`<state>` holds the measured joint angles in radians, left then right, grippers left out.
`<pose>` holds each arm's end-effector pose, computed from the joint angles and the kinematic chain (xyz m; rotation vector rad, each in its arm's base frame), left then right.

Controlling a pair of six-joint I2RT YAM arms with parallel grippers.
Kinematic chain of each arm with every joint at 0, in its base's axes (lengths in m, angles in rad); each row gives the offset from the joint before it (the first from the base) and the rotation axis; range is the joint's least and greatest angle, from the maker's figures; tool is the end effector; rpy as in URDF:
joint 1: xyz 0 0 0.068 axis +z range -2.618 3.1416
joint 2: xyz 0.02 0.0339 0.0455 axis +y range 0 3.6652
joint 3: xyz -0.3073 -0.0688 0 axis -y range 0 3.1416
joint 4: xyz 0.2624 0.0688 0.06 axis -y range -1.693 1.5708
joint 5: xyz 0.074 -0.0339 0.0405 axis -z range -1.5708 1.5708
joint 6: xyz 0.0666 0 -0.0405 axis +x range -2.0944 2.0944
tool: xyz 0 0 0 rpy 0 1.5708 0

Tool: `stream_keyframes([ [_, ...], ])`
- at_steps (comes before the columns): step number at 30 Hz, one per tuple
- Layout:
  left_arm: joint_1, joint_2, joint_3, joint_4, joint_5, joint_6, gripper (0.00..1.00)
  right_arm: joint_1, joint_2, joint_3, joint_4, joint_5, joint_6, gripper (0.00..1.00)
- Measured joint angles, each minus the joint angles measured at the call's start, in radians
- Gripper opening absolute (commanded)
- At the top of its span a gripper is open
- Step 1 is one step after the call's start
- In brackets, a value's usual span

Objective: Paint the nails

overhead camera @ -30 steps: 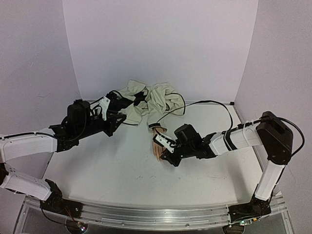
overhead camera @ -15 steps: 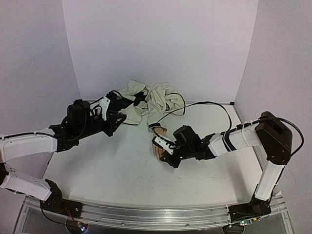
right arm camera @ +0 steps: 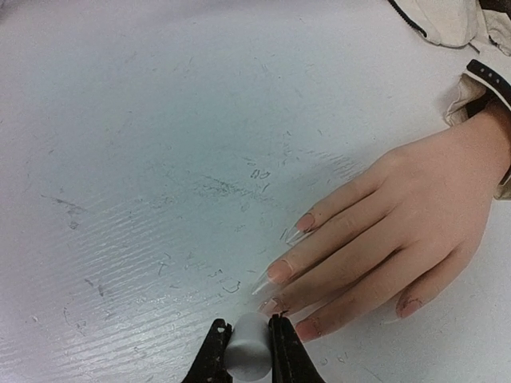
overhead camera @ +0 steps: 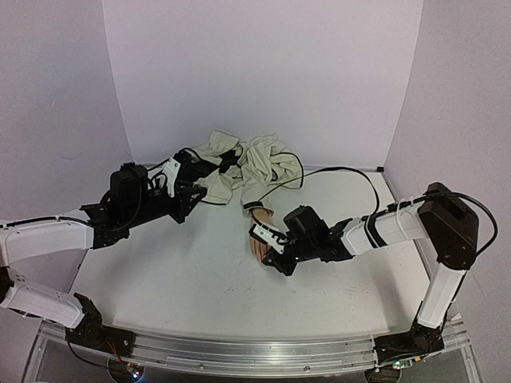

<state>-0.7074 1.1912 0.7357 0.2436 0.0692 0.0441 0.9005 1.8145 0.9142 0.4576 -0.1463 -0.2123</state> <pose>0.2292 -0.2020 0.3078 0.7127 1.6684 -0.5363 0.2599 0.3435 0.1835 -1.1664 1.6950 0.5804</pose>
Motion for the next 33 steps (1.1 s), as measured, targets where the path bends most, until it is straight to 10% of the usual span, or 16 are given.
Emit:
stream_keyframes([
  [33,0.000,-0.002,0.000,0.000,0.000,0.000,0.00,0.017,-0.056,-0.041,0.014,0.032,-0.004,0.00],
])
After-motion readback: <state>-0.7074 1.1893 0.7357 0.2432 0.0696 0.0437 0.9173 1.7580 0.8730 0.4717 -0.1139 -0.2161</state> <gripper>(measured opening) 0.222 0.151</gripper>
